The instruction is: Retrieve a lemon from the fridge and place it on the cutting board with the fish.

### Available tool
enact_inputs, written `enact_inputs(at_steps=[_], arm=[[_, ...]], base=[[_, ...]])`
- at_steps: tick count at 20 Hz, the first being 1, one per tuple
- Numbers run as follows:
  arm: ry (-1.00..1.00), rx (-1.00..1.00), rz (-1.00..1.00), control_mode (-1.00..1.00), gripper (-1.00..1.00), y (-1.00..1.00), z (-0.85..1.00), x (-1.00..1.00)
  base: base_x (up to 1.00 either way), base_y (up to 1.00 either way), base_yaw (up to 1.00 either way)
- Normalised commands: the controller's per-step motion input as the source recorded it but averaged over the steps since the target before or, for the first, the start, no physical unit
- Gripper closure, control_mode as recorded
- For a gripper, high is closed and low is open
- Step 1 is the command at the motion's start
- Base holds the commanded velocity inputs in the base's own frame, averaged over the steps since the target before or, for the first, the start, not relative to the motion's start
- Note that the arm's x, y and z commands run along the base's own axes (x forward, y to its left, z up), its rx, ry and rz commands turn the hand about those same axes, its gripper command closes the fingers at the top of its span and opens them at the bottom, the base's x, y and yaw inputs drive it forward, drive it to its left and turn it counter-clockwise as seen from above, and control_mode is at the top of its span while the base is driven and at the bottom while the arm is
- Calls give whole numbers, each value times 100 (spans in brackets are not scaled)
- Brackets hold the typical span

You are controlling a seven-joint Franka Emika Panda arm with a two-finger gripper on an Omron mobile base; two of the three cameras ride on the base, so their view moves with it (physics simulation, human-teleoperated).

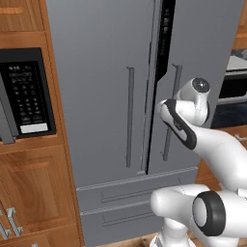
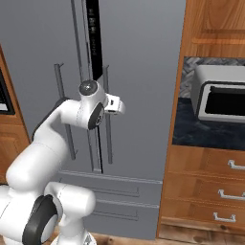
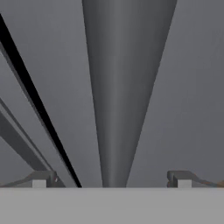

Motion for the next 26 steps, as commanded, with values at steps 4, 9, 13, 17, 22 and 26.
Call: enact_inputs(at_steps=[4, 9, 13, 17, 22, 26], arm=[[-3, 0, 2, -100, -100, -4, 0, 29], [-3, 0, 2, -100, -100, -6, -9, 24], [-6, 0, 3, -100, -100, 0, -9, 24], [-4, 0, 3, -100, -100, 0, 0, 21], [0, 0, 1, -100, 100, 0, 0, 22], [0, 0, 0, -100, 100, 0, 0, 2]], base=[[0, 0, 0], [0, 0, 0], [0, 0, 0], [0, 0, 0], [0, 0, 0], [0, 0, 0]])
